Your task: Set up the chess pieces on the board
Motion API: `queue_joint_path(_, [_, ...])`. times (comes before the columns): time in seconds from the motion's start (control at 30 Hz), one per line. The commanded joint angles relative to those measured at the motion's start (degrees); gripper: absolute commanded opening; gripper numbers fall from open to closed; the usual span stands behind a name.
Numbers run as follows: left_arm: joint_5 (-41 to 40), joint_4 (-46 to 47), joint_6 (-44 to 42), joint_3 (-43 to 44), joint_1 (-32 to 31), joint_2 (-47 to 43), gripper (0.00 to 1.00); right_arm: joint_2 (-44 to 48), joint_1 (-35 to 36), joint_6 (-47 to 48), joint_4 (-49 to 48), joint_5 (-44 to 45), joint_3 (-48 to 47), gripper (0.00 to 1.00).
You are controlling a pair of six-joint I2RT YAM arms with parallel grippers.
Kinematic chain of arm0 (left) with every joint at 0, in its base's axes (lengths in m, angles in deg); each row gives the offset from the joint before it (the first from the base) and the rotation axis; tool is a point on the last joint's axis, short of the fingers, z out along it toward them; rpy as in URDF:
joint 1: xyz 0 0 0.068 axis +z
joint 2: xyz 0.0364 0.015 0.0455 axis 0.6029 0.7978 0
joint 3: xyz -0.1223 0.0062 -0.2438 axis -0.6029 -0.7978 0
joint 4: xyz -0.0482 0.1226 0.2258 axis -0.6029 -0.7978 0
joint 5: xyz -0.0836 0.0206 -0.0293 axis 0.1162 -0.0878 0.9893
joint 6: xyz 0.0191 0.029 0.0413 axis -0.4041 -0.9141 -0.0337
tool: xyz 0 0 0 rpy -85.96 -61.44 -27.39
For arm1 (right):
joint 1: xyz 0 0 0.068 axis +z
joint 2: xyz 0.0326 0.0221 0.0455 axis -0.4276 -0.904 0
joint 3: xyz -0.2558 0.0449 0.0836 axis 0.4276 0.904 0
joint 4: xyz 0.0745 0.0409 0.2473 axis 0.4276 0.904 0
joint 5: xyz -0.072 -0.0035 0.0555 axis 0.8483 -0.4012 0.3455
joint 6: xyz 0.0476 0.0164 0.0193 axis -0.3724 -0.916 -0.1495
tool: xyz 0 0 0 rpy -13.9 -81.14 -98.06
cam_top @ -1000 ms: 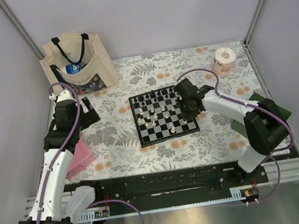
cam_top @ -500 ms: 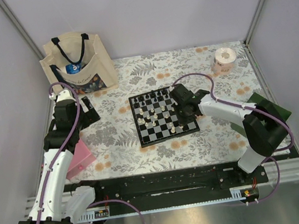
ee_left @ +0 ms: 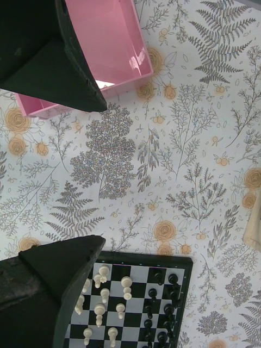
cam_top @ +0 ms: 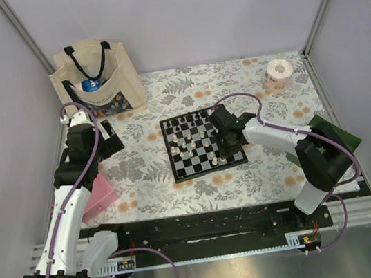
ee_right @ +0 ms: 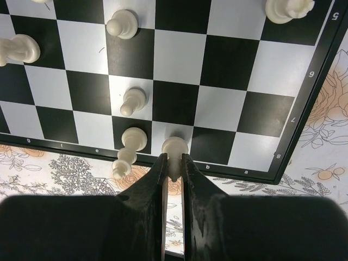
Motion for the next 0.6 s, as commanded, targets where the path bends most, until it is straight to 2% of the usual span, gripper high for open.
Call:
queue_joint_path(0.0, [0.9, 2.4, -0.3, -0.6, 0.3, -0.8, 0.99, -1.3, 0.9, -1.2, -1.4, -0.5, -0.1, 0.0])
queue_joint_path(0.23, [0.9, 2.4, -0.3, -0.5, 0.3, -0.8, 0.99, -2.3, 1.4, -0.9, -1.5, -0.2, -0.8, 0.02])
queue_joint_path(0.3, [0.9, 2.3, -0.3, -0.6, 0.3, -0.8, 0.99, -2.6, 1.4, -0.8, -1.5, -0.2, -0.8, 0.11])
queue_joint_path(0.4, [1.0, 2.4, -0.3, -0.6, 0.3, -0.9, 0.99, -2.5, 1.3, -0.5, -1.5, 0.0, -0.5, 0.13])
queue_joint_path(0.47, [0.9, 2.4, -0.3, -0.7, 0.3, -0.9, 0.99, -2.2, 1.3, -0.4, -1.3, 0.1, -0.4, 0.26])
queue_joint_path(0.53, [1.0, 2.3, -0.3, -0.6, 0.3, -0.9, 0.99, -1.9, 1.4, -0.4, -1.3, 0.1, -0.4, 0.29])
queue_joint_path(0.57, [0.9, 2.4, -0.3, -0.6, 0.3, -0.8, 0.99, -1.6, 1.3, -0.3, -1.4, 0.0, -0.5, 0.35])
